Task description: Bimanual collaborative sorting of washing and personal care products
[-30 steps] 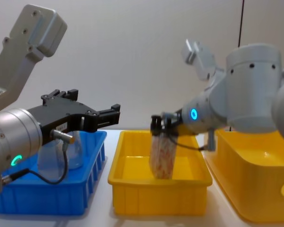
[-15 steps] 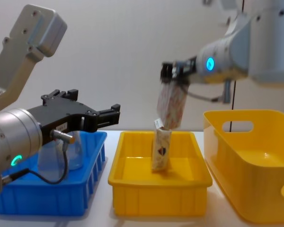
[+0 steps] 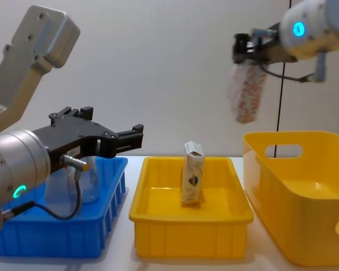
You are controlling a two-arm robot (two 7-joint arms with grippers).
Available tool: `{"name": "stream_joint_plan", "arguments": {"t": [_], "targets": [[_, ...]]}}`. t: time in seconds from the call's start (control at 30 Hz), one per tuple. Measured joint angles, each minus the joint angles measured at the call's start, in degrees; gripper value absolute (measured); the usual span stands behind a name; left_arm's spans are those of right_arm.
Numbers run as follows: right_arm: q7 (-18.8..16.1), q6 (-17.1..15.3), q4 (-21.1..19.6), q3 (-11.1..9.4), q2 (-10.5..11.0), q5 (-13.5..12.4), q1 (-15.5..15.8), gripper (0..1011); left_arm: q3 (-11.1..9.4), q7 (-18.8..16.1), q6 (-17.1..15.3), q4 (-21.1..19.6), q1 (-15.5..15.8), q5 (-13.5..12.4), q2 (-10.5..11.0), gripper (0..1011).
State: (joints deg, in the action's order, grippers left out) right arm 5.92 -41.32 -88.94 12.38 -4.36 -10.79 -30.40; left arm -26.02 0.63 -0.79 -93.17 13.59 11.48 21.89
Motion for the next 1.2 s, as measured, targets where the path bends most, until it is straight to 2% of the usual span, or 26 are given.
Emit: {"name": "stream_joint_plan", "arguments": {"t": [0.37, 0.6, 0.73, 0.97, 1.07, 1.1, 1.13, 1.2], "targets": [[2.08, -6.58, -5.07, -3.98, 1.51, 0.50, 2.45, 248, 0.00, 0.00, 0.00, 0.00, 0.00, 0.00, 0.01, 1001], [2.48, -9.17, -6.81, -6.18, 2.76, 0.61, 4.14, 248, 0.00, 0.00, 0.00, 0.00, 0.00, 0.00, 0.00, 1001], [2.09, -9.81, -7.07, -7.28, 3.72, 0.60, 5.05, 248, 0.00, 0.00, 0.00, 0.00, 0.00, 0.00, 0.00, 1001], [0.40, -9.64, -6.43, -7.90, 5.22, 0.41, 5.98, 245, 0.00, 0.00, 0.00, 0.00, 0.00, 0.00, 0.00, 1001], [-0.61, -8.87, -5.96, -8.00, 6.03, 0.32, 6.43, 327, 0.00, 0.00, 0.00, 0.00, 0.00, 0.01, 0.00, 1001], [-0.85, -8.61, -5.88, -8.00, 6.22, 0.31, 6.55, 327, 0.00, 0.00, 0.00, 0.00, 0.00, 0.00, 0.00, 1001], [-1.36, -7.99, -5.72, -8.00, 6.63, 0.31, 6.83, 400, 0.00, 0.00, 0.00, 0.00, 0.00, 0.00, 0.00, 1001], [-2.26, -6.79, -5.55, -7.91, 7.34, 0.31, 7.38, 466, 0.00, 0.00, 0.00, 0.00, 0.00, 0.00, 0.00, 1001]]}}
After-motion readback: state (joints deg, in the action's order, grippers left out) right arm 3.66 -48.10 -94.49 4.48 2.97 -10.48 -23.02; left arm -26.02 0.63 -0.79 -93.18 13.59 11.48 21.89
